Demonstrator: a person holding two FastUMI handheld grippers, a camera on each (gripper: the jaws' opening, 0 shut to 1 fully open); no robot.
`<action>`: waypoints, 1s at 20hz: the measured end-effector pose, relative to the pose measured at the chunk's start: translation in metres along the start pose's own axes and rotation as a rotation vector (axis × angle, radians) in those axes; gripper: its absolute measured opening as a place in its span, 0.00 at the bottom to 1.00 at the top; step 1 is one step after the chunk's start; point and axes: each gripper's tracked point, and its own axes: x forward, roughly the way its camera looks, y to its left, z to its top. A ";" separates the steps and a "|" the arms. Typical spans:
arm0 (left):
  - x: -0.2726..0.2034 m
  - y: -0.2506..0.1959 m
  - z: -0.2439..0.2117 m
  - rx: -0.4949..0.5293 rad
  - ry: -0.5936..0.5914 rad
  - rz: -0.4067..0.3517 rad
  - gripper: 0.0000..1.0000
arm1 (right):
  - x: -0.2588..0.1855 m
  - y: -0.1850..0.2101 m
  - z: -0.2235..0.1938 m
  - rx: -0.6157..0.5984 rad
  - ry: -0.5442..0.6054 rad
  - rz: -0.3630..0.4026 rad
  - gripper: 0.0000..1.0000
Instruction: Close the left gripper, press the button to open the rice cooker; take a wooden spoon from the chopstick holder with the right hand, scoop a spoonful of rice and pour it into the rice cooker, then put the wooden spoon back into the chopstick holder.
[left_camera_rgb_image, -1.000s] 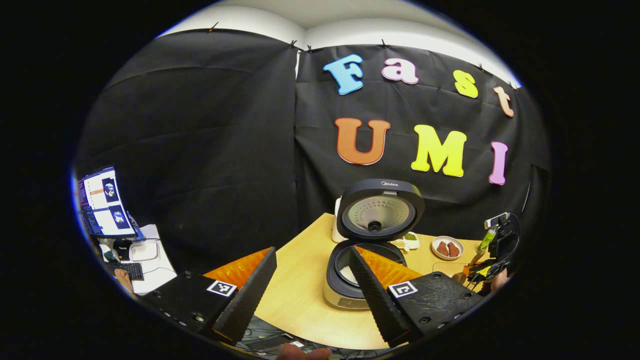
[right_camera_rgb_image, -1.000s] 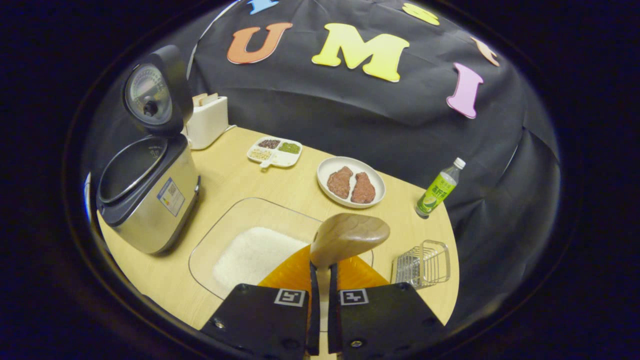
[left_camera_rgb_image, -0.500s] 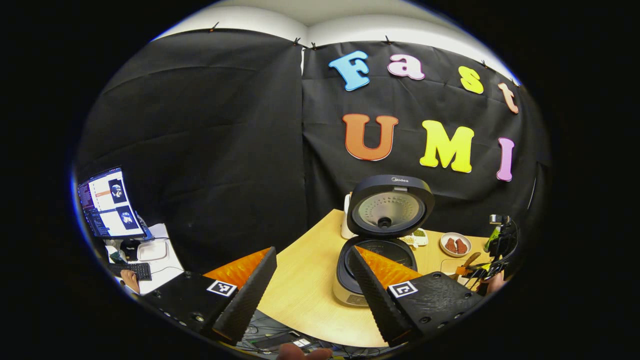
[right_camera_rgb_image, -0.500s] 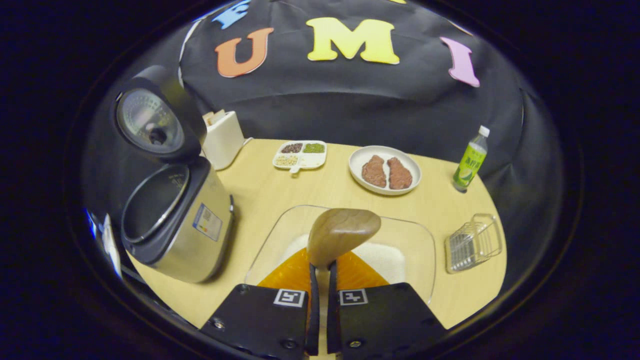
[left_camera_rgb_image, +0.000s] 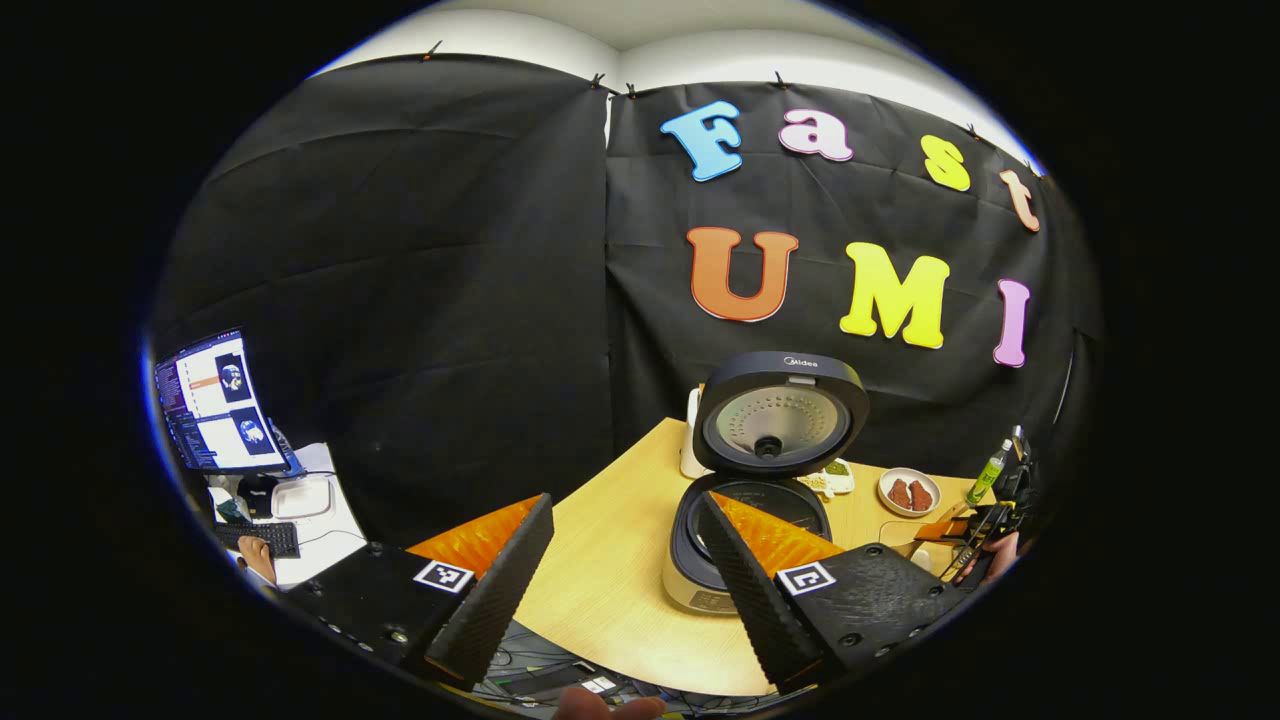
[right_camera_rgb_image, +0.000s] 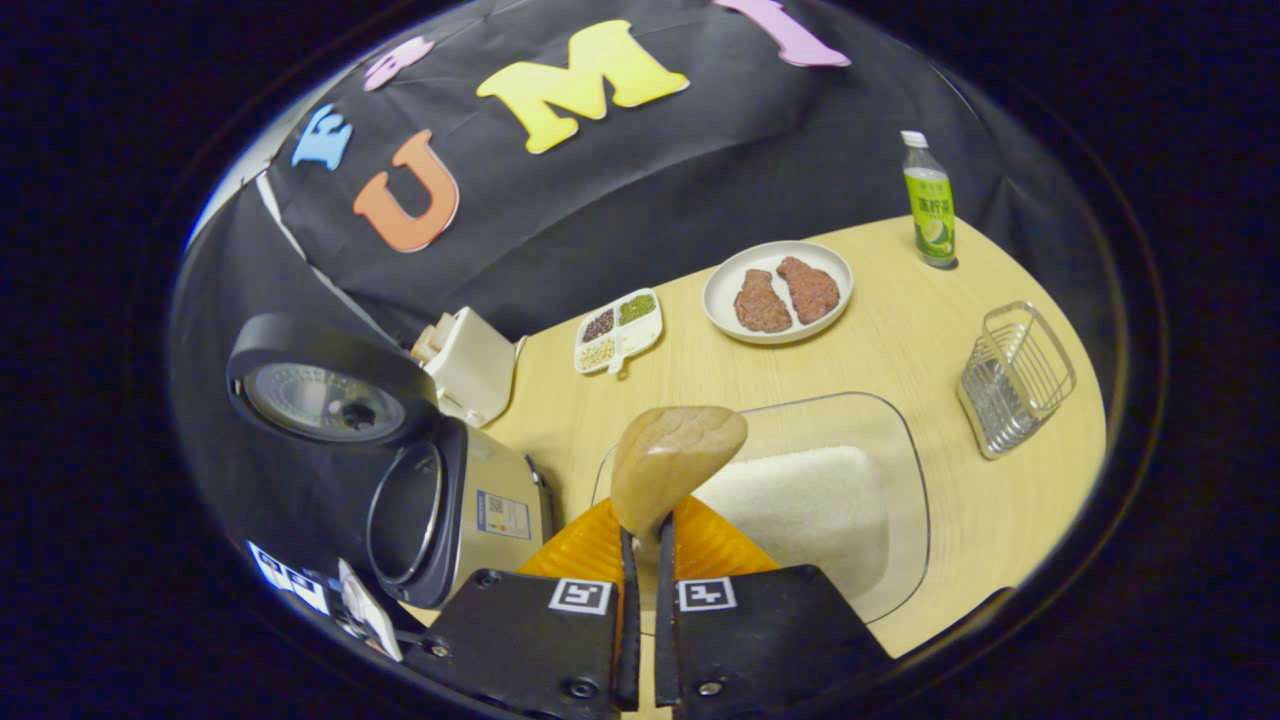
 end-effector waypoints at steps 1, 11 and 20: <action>0.000 -0.003 0.000 0.003 -0.002 -0.006 0.95 | -0.002 -0.006 0.003 0.040 -0.003 0.005 0.11; -0.008 -0.033 0.001 0.035 -0.006 -0.068 0.95 | -0.062 -0.023 0.044 0.211 -0.141 0.099 0.11; -0.023 -0.028 0.000 0.035 -0.042 -0.063 0.95 | -0.100 0.095 0.071 0.219 -0.161 0.284 0.11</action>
